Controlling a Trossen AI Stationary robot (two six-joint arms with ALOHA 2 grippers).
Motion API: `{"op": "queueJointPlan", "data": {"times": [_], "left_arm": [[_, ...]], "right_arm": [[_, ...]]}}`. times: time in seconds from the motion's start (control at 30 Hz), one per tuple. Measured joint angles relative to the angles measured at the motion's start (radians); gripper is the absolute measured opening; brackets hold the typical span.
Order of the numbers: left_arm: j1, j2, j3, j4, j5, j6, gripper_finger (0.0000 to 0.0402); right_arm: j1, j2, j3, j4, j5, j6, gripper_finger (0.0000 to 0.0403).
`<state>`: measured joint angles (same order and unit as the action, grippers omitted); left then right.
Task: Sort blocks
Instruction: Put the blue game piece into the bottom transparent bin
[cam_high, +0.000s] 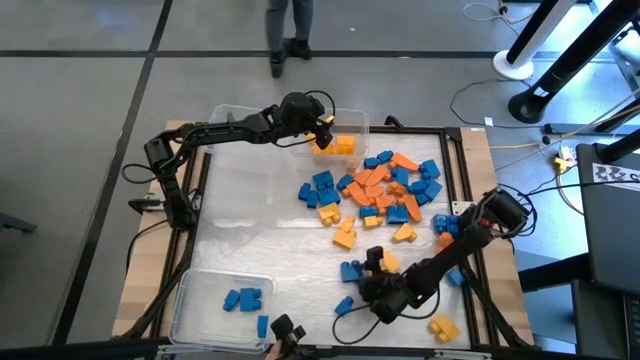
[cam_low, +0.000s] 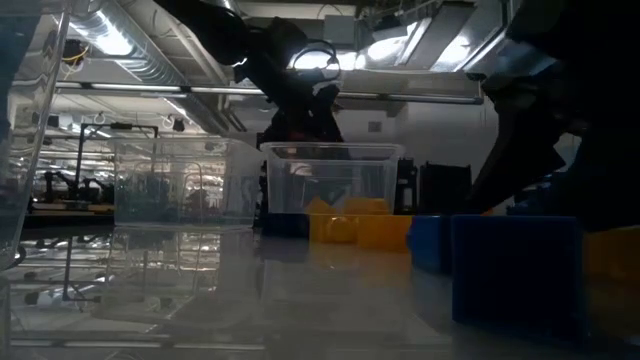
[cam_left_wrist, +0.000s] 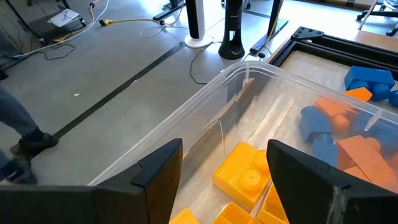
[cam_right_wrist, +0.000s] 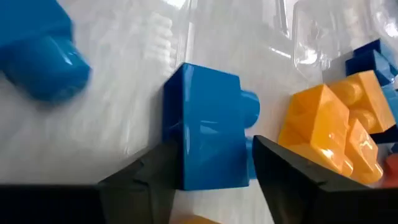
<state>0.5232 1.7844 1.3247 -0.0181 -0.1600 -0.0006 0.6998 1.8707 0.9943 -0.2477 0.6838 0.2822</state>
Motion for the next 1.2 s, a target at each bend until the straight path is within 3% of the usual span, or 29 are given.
{"op": "queueJointPlan", "data": {"times": [0.37,0.67,0.87,1.1,1.2], "left_arm": [[0.0,0.0,0.0,-0.003,0.0,0.004,0.0224],[-0.011,-0.03,0.0,0.0,0.0,0.044,0.0224],[-0.054,-0.109,0.0,-0.002,0.001,0.087,0.0224],[-0.124,-0.239,0.0,-0.068,0.008,0.075,0.0224],[-0.169,-0.293,0.0,-0.168,0.067,0.048,0.0224]], "right_arm": [[-0.053,0.021,0.003,-0.012,-0.001,-0.009,0.0138],[-0.053,0.019,0.004,-0.003,0.048,-0.029,0.0061],[-0.053,0.013,0.002,0.025,0.024,-0.044,0.0013],[-0.053,0.011,0.001,0.071,0.01,-0.074,0.0018],[-0.053,0.008,0.001,0.072,0.018,-0.087,0.0015]]}}
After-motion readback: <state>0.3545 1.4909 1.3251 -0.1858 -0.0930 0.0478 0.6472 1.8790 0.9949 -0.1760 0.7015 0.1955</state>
